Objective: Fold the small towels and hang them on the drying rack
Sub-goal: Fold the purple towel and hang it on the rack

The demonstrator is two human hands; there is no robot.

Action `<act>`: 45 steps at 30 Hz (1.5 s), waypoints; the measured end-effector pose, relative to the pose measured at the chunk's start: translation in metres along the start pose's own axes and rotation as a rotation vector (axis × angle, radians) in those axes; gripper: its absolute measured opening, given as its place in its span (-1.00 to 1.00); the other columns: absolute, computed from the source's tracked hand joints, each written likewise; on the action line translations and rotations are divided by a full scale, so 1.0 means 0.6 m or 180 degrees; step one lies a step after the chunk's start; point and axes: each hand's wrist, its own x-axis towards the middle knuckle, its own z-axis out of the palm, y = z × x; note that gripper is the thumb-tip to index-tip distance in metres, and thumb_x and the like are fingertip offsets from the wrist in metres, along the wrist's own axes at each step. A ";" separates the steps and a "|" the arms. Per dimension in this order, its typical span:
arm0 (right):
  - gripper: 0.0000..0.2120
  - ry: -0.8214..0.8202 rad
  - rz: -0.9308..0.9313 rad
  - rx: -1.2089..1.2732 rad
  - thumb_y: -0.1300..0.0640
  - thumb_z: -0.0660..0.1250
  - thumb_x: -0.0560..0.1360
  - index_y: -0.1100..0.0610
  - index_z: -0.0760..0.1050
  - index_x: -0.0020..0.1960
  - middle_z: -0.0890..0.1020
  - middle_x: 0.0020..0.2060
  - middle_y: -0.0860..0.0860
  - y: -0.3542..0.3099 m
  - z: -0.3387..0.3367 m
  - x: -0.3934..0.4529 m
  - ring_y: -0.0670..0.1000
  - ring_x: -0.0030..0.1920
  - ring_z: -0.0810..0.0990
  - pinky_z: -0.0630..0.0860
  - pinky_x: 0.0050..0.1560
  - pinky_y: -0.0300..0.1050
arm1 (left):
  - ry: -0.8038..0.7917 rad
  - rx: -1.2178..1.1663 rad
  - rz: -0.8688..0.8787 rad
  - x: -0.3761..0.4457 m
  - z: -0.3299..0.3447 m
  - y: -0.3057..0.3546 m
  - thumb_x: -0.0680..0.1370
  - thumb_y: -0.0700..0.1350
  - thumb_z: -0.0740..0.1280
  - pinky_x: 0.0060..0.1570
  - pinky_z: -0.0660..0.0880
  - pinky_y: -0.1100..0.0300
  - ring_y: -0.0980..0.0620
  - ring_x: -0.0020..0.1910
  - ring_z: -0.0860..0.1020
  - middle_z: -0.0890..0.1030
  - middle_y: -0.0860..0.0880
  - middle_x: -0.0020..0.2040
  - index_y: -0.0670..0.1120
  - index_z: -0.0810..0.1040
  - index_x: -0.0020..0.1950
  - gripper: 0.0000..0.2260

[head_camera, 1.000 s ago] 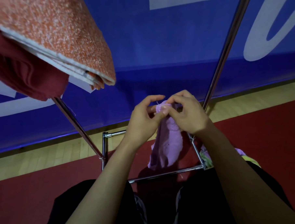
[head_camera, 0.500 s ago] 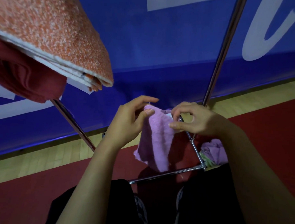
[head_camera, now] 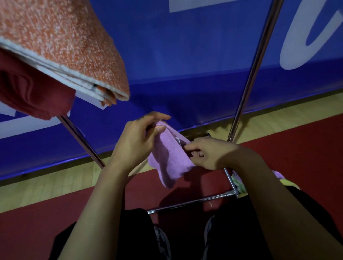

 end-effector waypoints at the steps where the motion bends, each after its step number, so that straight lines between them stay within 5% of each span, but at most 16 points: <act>1: -0.89 -0.0050 0.0089 -0.0179 -0.07 0.29 0.55 -0.08 0.54 0.00 0.43 -0.17 -0.13 0.000 0.004 0.002 -0.04 0.00 0.51 0.48 0.09 -0.01 | 0.0017 0.0027 -0.0007 0.000 -0.003 -0.003 0.65 -0.16 0.36 0.07 0.59 0.00 0.16 0.05 0.64 0.70 0.16 0.06 0.11 0.65 0.28 -0.74; 4: -0.43 -0.0405 0.0438 -0.0528 -0.39 0.33 0.45 -0.22 0.41 0.40 0.43 0.08 -0.08 0.002 0.006 0.002 0.07 0.27 0.43 0.42 0.33 0.05 | 0.0088 0.0092 0.0011 0.000 -0.009 -0.008 0.65 -0.18 0.35 0.09 0.58 0.00 0.16 0.06 0.64 0.70 0.18 0.10 0.09 0.65 0.28 -0.74; 5: -0.41 -0.0468 0.0474 -0.0673 -0.42 0.34 0.43 -0.18 0.43 0.37 0.47 0.11 -0.04 0.004 0.007 0.004 0.09 0.26 0.46 0.43 0.31 0.04 | 0.0113 0.0102 0.0001 0.000 -0.011 -0.008 0.65 -0.19 0.34 0.07 0.58 0.01 0.16 0.05 0.65 0.71 0.16 0.08 0.09 0.65 0.28 -0.73; 9: -0.46 -0.0106 0.0448 -0.0654 -0.58 0.14 0.31 -0.09 0.35 -0.30 0.38 -0.19 -0.08 0.003 0.007 0.007 0.06 -0.02 0.49 0.50 0.14 0.06 | 0.0128 0.0078 0.0005 0.002 -0.017 -0.006 0.65 -0.20 0.33 0.10 0.58 0.04 0.19 0.09 0.65 0.71 0.14 0.05 0.08 0.63 0.30 -0.72; 12: -0.35 -0.0078 0.0222 -0.0564 -0.64 0.04 0.28 -0.04 0.40 -0.34 0.38 -0.35 -0.07 0.005 0.006 0.002 0.03 -0.26 0.46 0.52 -0.04 0.04 | 0.0106 0.0056 0.0012 0.002 -0.017 -0.006 0.66 -0.18 0.33 0.13 0.59 0.03 0.20 0.12 0.65 0.71 0.16 0.07 0.10 0.62 0.30 -0.72; 14: -0.49 -0.0326 0.0204 -0.0610 -0.69 0.05 0.25 -0.30 0.43 -0.29 0.37 -0.17 -0.09 -0.001 0.009 -0.004 0.04 -0.05 0.45 0.48 0.16 0.03 | 0.0107 0.0055 0.0017 0.003 -0.016 -0.007 0.66 -0.18 0.33 0.11 0.60 0.06 0.21 0.11 0.65 0.71 0.17 0.06 0.10 0.62 0.30 -0.73; 17: -0.97 -0.0048 0.0101 -0.0243 -0.35 0.30 0.51 -0.49 0.46 -0.10 0.25 0.07 -0.07 -0.026 0.017 -0.010 -0.04 0.13 0.22 0.29 0.35 -0.08 | 0.0135 0.0035 0.0015 0.004 -0.014 -0.006 0.65 -0.20 0.34 0.08 0.59 0.16 0.24 0.09 0.65 0.71 0.20 0.04 0.07 0.63 0.29 -0.73; 20: -0.73 0.0601 -0.0186 0.0082 -0.10 0.34 0.59 -0.24 0.58 0.29 0.24 0.10 -0.07 -0.041 0.019 -0.011 -0.11 0.13 0.19 0.20 0.21 -0.33 | 0.0148 0.0095 0.0050 0.005 -0.013 -0.006 0.65 -0.20 0.34 0.07 0.57 0.21 0.25 0.08 0.64 0.71 0.19 0.04 0.06 0.63 0.29 -0.73; 25: -0.58 0.0488 -0.0432 -0.0120 0.24 0.21 0.59 -0.03 0.59 0.37 0.40 0.23 -0.10 -0.049 0.018 -0.008 -0.05 0.17 0.27 0.15 0.24 -0.44 | 0.0140 0.0172 0.0106 0.004 -0.014 -0.008 0.66 -0.20 0.34 0.13 0.57 0.14 0.25 0.10 0.64 0.71 0.17 0.07 0.04 0.62 0.31 -0.74; 27: -0.56 0.0282 -0.0340 -0.0352 0.25 0.19 0.61 -0.04 0.55 0.42 0.41 0.32 -0.11 -0.049 0.031 -0.001 -0.06 0.15 0.19 0.02 0.21 -0.58 | 0.0115 0.0149 0.0112 0.004 -0.015 -0.008 0.66 -0.20 0.33 0.14 0.58 0.10 0.23 0.12 0.64 0.71 0.15 0.09 0.03 0.62 0.31 -0.74; 31: -0.64 0.0202 0.0141 -0.0729 0.13 0.19 0.60 -0.13 0.55 0.31 0.29 0.43 -0.14 -0.039 0.051 0.005 0.03 0.18 0.15 0.28 0.42 -0.01 | 0.0100 0.0166 0.0106 0.004 -0.013 -0.007 0.66 -0.18 0.33 0.13 0.58 0.10 0.22 0.12 0.64 0.71 0.17 0.10 0.05 0.62 0.31 -0.74; 34: -0.63 0.0025 0.0338 -0.0784 0.10 0.16 0.61 -0.17 0.49 0.35 0.22 0.51 -0.08 -0.041 0.050 0.005 0.12 0.25 0.21 0.20 0.29 -0.07 | 0.0057 0.0169 0.0111 0.005 -0.009 -0.007 0.66 -0.18 0.33 0.13 0.58 0.13 0.23 0.12 0.64 0.70 0.19 0.11 0.06 0.63 0.29 -0.76; 38: -0.81 -0.0105 0.0330 -0.0930 0.15 0.26 0.55 -0.10 0.50 0.07 0.43 0.39 0.04 -0.047 0.046 0.015 0.19 0.28 0.50 0.44 0.27 -0.01 | -0.0045 0.0266 0.0192 0.007 -0.001 -0.008 0.66 -0.19 0.35 0.14 0.56 0.18 0.25 0.11 0.62 0.66 0.24 0.11 0.02 0.66 0.27 -0.77; 42: -0.73 -0.0076 0.0221 -0.1123 0.10 0.29 0.59 -0.01 0.58 0.27 0.46 0.34 0.09 -0.052 0.029 0.004 0.21 0.30 0.48 0.43 0.28 -0.03 | -0.0103 0.0403 0.0204 0.008 -0.001 -0.012 0.65 -0.19 0.36 0.09 0.54 0.21 0.22 0.04 0.62 0.66 0.21 0.07 0.03 0.67 0.25 -0.78; 45: -0.92 -0.0246 0.0048 -0.1202 0.07 0.30 0.58 -0.04 0.58 -0.04 0.54 0.06 0.03 -0.069 0.022 -0.005 0.16 0.16 0.52 0.38 0.03 -0.10 | -0.0157 0.0429 0.0156 0.008 0.000 -0.014 0.65 -0.19 0.36 0.06 0.52 0.23 0.22 0.01 0.61 0.69 0.16 0.08 0.03 0.67 0.25 -0.77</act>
